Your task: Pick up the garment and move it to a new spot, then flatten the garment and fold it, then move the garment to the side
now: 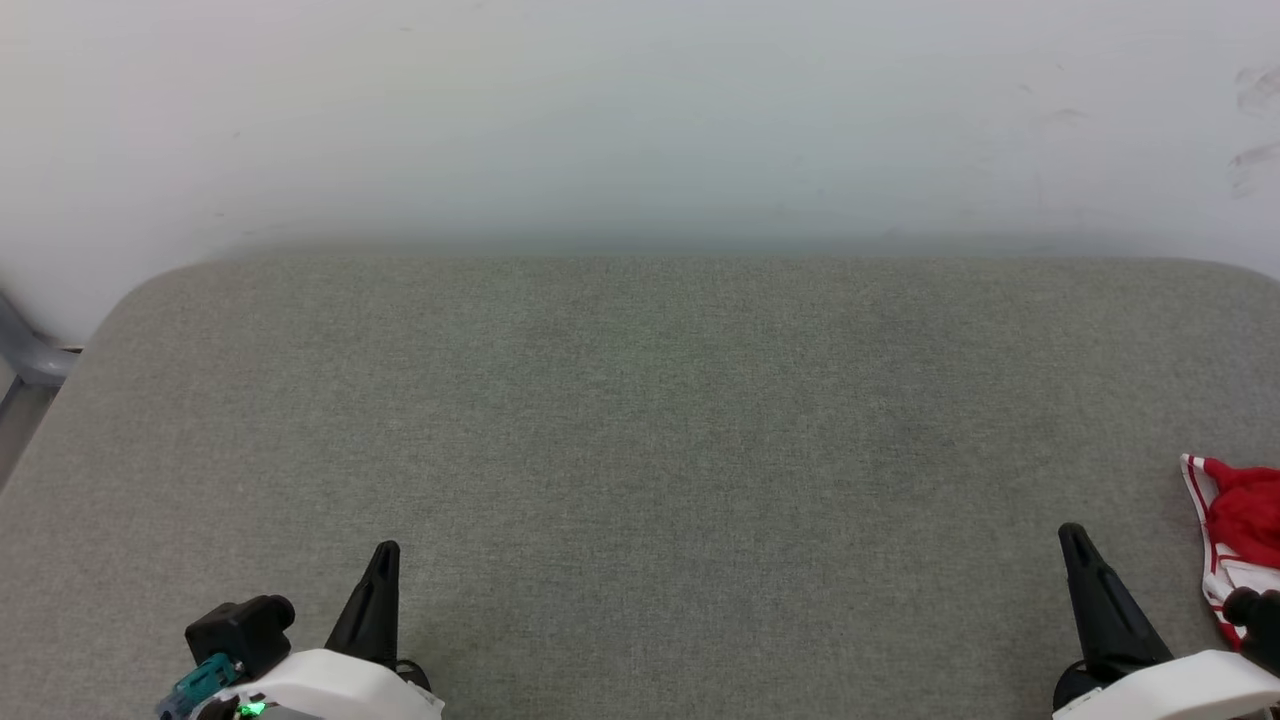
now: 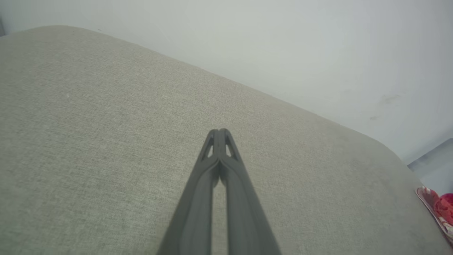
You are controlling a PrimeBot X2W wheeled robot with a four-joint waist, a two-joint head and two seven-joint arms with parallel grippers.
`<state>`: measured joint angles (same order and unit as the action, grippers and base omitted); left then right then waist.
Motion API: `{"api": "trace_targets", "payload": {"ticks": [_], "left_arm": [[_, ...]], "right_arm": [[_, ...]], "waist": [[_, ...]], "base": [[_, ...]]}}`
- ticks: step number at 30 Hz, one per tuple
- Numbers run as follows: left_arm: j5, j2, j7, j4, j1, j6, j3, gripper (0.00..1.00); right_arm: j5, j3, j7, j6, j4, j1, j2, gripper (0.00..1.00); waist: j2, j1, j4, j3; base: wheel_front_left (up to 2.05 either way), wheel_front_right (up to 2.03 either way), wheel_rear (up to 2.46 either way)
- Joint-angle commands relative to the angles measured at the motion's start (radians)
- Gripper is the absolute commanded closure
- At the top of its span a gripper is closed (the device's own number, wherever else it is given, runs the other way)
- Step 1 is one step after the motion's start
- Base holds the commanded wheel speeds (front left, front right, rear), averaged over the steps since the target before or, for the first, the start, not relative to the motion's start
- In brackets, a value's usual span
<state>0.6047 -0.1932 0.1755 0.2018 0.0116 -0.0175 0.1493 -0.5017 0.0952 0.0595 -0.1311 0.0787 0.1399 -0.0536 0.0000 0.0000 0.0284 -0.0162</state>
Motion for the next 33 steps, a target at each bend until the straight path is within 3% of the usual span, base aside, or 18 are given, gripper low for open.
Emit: {"api": "trace_targets", "payload": {"ticks": [1, 33], "left_arm": [[0.037, 0.002, -0.009, -0.010, -0.033, -0.008, -0.016, 1.00], [0.426, 0.058, -0.122, 0.010, -0.072, -0.051, -0.117, 1.00]], "right_arm": [[-0.044, -0.001, 0.000, 0.000, 0.001, -0.031, -0.010, 1.00], [-0.485, -0.009, 0.009, 0.000, -0.128, -0.120, -0.017, 1.00]], "waist": [[0.0000, 0.0000, 0.000, 0.000], [0.0000, 0.0000, -0.009, 0.006]], "base": [[0.00, 0.00, 0.00], [0.00, 0.00, 0.00]]}}
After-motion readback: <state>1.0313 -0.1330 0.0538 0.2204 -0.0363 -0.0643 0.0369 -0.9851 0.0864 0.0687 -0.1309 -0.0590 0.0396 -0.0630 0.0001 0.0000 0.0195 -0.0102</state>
